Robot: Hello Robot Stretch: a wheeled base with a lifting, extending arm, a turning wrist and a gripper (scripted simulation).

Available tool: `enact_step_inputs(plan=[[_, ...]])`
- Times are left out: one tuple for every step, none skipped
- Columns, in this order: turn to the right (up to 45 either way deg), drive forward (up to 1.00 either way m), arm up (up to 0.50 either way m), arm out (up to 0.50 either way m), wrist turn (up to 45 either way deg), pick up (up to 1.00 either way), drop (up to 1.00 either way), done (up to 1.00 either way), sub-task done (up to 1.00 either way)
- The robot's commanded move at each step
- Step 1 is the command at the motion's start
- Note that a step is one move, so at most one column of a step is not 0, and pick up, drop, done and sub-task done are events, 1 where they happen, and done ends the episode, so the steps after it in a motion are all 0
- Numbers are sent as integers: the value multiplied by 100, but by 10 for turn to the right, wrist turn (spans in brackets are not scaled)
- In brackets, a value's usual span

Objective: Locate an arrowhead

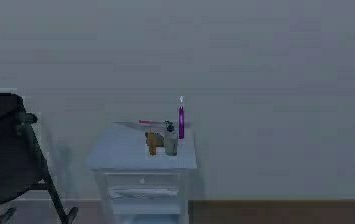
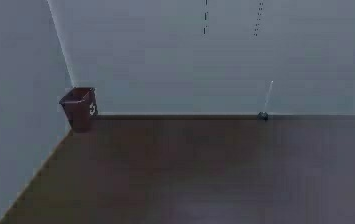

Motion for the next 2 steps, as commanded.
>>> enact_step_inputs(plan=[[450,0,0,0,0,0,0,0,0],[450,0,0,0,0,0,0,0,0]])
